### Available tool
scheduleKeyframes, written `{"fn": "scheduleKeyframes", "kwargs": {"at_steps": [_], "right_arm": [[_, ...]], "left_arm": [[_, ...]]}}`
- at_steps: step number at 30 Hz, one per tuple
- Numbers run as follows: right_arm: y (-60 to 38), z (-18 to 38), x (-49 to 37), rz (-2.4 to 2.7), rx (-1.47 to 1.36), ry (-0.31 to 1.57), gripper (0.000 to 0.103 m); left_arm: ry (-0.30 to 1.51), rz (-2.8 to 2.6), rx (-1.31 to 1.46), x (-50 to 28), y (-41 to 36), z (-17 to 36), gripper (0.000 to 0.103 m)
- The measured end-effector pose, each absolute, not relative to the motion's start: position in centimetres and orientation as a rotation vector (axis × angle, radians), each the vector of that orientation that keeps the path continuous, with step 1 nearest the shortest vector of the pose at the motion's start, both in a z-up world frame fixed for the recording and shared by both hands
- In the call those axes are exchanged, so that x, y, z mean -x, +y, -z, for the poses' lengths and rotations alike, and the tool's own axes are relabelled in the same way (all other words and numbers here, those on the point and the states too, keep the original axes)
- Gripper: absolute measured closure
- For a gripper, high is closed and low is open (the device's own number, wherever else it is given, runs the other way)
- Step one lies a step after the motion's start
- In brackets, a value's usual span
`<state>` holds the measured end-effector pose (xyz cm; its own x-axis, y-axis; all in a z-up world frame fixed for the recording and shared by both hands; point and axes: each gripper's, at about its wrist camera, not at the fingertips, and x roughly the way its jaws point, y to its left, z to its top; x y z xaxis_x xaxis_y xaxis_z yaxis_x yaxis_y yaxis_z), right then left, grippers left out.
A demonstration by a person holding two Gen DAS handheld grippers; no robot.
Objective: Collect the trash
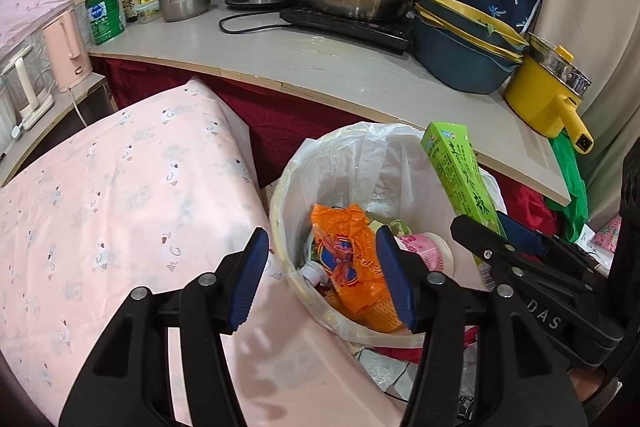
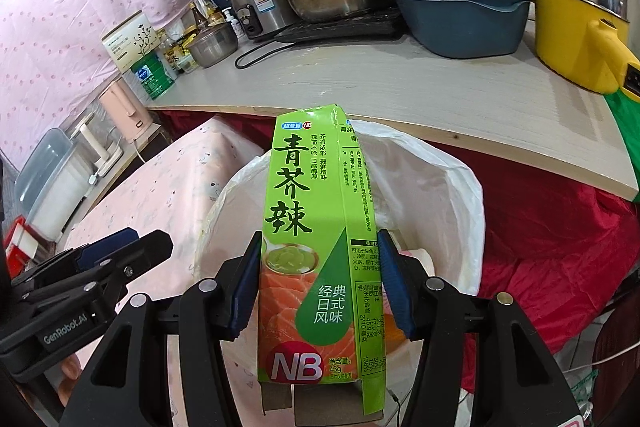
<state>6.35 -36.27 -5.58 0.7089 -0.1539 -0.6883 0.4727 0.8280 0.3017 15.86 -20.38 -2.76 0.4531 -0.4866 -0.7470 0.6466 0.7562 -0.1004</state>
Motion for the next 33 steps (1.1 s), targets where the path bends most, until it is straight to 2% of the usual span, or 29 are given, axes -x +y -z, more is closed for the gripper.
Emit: {"fn": "scheduleKeyframes", "kwargs": {"at_steps": [3,14,24,33], "right_arm": [[-36.0,5.5,-7.0,0.365,-0.479,0.705,0.049],[-35.1,4.2,-6.7,0.368,-0.454,0.684,0.043],[-33.9,2.3,-5.1,0.372,-0.39,0.668,0.031],[-33.0,1.5,-3.3,0.39,-0.341,0.667,0.019]], "left_arm": [[0.843,0.687,-0.197,-16.2,-19.9,2.7,0.041],[0.804,0.636,-0.186,-15.9,-18.8,1.9,0.024],[0.76,0.597,-0.2,-14.3,-17.7,0.7,0.014],[0.737,0.565,-0.227,-12.8,-16.4,0.2,0.012]]}}
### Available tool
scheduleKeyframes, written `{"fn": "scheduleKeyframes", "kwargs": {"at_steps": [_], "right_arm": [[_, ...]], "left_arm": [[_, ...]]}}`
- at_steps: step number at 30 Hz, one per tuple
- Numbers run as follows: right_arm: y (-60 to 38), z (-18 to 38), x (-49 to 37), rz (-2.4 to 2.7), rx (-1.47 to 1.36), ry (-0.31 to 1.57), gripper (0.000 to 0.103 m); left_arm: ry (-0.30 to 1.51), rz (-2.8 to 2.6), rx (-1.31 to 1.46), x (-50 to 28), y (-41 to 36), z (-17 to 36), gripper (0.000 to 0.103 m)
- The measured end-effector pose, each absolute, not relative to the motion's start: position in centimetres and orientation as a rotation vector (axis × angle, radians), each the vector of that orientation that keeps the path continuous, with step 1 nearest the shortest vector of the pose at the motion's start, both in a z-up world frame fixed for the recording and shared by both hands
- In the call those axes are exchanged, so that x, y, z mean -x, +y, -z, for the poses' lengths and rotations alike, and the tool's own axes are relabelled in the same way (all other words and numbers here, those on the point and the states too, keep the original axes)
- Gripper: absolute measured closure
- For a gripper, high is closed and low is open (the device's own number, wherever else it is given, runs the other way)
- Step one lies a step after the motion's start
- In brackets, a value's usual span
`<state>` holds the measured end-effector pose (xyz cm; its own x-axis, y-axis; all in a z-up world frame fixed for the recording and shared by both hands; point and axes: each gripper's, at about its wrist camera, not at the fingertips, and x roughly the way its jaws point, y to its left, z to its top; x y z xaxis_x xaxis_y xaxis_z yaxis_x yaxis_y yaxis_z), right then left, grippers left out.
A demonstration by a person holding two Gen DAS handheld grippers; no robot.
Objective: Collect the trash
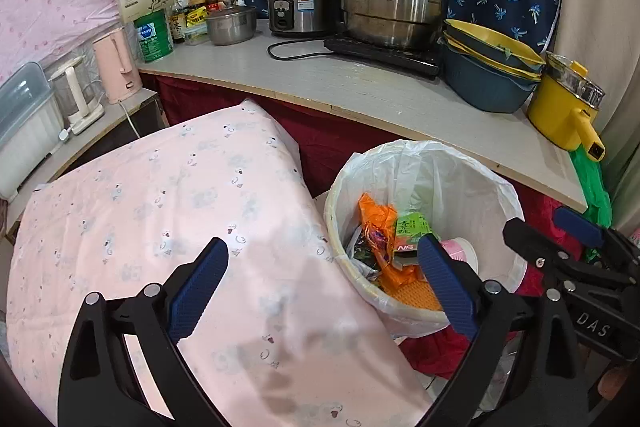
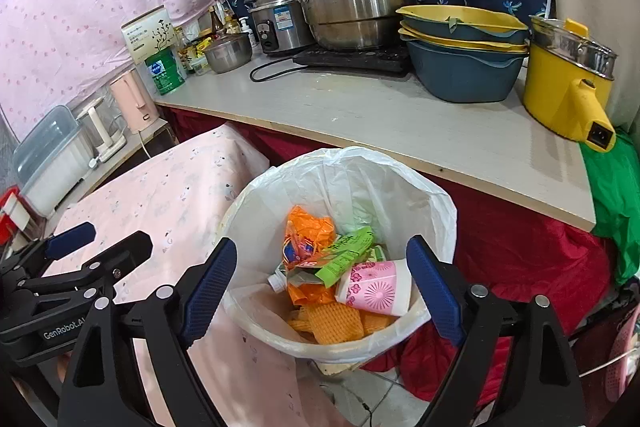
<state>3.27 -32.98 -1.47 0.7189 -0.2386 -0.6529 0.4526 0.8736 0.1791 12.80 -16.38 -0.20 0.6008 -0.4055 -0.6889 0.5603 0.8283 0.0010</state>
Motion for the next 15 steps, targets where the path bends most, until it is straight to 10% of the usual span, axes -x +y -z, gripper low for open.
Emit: {"fn": "scheduleKeyframes", "kwargs": {"at_steps": [15], "right_arm": [[-30.5,1.6,-1.3,0.387,-0.268,0.699,0.006]], "left_arm": [[0.715,0.499,-0.241,-10.8,-13.2,0.0,0.01]]}}
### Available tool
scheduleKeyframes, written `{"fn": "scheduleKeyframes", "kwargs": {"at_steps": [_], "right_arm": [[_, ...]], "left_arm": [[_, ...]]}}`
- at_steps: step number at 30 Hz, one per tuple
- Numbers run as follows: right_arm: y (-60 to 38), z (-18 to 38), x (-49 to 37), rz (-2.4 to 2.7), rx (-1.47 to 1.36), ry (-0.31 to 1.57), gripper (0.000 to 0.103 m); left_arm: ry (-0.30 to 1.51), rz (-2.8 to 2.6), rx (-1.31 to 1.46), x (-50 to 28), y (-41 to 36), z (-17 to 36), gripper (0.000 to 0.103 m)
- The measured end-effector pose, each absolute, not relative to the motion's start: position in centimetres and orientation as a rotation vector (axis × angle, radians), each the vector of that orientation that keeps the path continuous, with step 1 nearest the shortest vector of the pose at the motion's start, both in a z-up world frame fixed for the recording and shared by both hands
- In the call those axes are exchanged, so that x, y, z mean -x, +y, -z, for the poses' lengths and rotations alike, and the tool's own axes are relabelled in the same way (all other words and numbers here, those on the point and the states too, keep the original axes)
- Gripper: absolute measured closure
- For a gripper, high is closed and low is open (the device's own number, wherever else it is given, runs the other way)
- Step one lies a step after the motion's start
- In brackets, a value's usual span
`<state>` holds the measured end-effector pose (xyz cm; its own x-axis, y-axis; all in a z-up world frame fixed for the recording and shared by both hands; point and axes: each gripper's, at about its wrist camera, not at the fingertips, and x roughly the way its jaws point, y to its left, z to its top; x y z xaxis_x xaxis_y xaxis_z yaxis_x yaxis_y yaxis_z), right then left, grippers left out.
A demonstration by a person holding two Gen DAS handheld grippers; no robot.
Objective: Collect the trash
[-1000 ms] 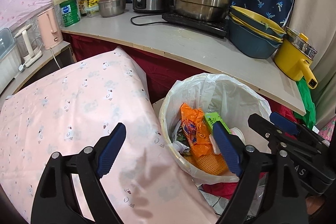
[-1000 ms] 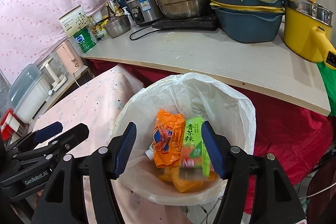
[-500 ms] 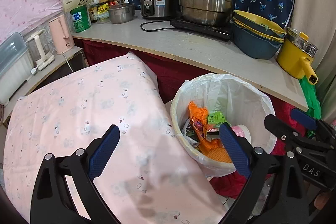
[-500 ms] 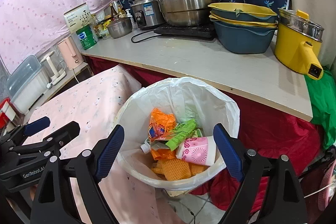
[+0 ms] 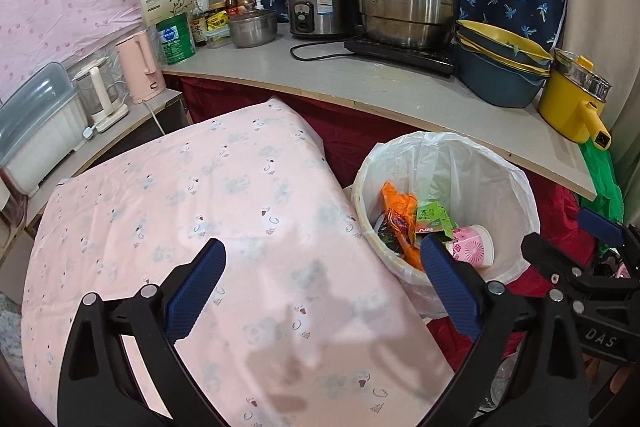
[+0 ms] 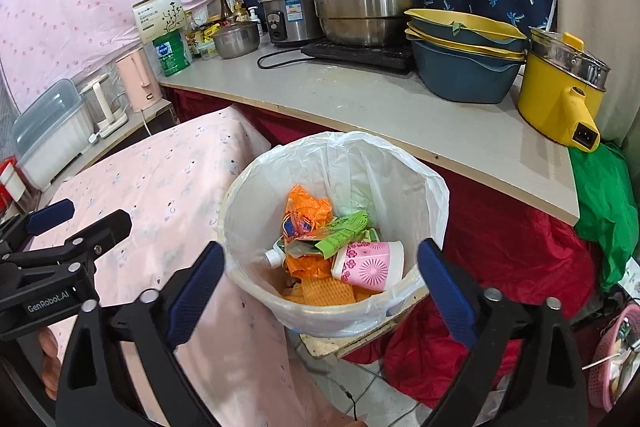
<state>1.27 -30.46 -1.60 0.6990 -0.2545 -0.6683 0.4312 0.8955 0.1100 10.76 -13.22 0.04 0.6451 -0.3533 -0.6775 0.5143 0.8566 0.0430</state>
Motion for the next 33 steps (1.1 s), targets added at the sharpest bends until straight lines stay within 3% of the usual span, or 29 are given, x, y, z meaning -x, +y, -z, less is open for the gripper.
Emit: {"fn": "scheduleKeyframes", "kwargs": {"at_steps": [33], "right_arm": [[-26.8,2.9,1.2,0.41,-0.168,0.731,0.006]], "left_arm": [[0.742,0.405,-0.241,-7.8,-9.2,1.9,0.008]]}}
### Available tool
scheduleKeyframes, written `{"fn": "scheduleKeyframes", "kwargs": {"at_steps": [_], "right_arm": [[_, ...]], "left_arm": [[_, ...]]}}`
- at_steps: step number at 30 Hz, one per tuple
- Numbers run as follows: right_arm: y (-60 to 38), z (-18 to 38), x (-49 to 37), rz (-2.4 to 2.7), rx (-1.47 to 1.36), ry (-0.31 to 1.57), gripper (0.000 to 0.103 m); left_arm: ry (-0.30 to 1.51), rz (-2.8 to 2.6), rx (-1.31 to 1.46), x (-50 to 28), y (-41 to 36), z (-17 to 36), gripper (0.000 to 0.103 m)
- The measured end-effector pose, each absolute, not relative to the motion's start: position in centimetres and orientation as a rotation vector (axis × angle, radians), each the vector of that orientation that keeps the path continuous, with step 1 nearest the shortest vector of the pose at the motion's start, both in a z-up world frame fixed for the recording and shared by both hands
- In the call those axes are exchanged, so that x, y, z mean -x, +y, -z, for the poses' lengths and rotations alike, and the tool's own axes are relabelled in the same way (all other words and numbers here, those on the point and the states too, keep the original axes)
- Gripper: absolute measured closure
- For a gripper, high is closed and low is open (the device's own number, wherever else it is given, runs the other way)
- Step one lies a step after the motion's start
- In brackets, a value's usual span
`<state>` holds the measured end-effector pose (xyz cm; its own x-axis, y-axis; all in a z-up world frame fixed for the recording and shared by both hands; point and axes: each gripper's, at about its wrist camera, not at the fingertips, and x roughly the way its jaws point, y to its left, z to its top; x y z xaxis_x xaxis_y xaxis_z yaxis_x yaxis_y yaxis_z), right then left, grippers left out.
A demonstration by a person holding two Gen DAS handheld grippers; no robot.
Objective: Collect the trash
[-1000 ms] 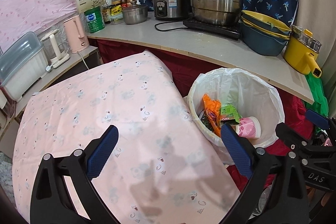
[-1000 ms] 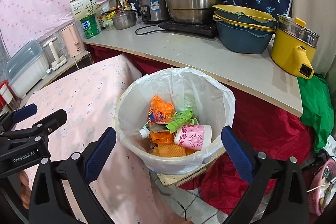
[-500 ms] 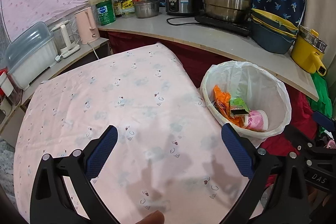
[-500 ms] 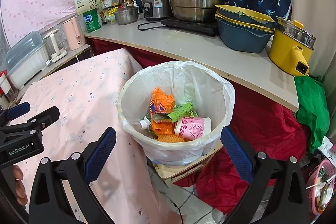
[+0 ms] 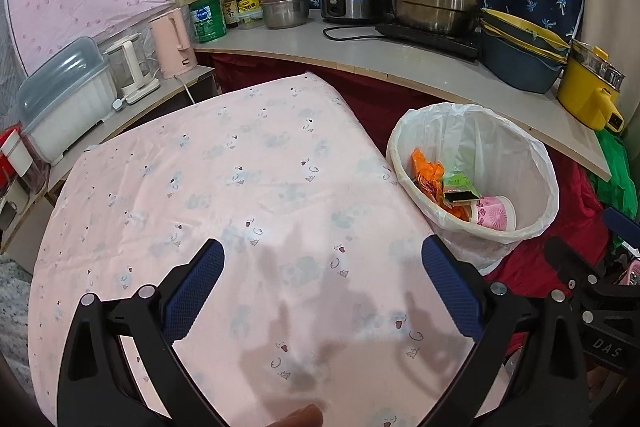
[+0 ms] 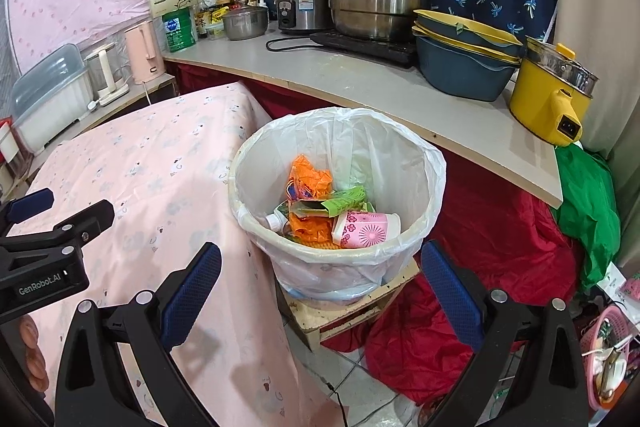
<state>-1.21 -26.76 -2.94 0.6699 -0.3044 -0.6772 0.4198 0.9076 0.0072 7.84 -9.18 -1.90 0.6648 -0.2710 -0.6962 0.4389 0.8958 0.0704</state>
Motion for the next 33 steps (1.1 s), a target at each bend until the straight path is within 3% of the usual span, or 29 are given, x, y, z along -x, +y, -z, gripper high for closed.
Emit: {"fn": "scheduleKeyframes", "kwargs": {"at_steps": [33], "right_arm": [[-28.7,2.0,0.2,0.425,-0.159,0.718,0.006]], "left_arm": [[0.73,0.406,-0.266,-8.5,-12.8,0.6,0.008]]}}
